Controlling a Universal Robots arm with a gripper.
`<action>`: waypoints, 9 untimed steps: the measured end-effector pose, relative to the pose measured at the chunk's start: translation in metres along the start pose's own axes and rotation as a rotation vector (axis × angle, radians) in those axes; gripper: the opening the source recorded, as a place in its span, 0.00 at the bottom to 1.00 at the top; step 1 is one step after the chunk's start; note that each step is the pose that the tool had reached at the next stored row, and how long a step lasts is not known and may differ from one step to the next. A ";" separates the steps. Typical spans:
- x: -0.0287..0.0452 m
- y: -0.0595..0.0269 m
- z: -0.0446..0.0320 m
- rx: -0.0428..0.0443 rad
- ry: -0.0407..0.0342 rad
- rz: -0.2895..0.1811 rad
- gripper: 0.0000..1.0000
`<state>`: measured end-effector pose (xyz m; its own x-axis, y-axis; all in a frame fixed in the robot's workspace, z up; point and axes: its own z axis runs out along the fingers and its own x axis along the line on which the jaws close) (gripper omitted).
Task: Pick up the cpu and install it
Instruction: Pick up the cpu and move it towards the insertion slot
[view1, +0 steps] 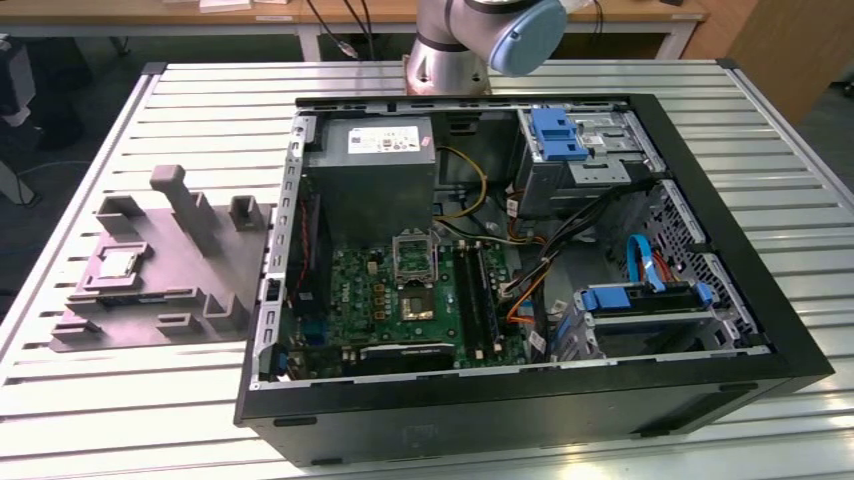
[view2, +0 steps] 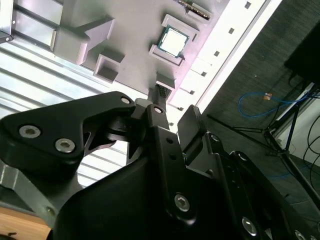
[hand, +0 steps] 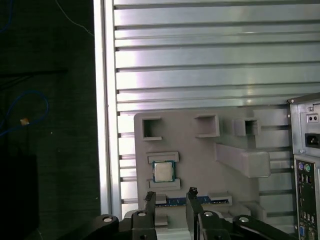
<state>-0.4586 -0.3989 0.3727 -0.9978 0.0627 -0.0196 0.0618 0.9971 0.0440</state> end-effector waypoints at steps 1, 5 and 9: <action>0.0000 0.0000 0.0001 -0.0001 -0.0001 -0.001 0.38; 0.0001 -0.0001 0.0006 -0.0007 0.0012 -0.030 0.50; 0.0017 -0.0003 0.0025 -0.0015 0.0014 -0.033 0.50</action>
<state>-0.4603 -0.3991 0.3702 -0.9994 0.0298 -0.0197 0.0289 0.9986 0.0448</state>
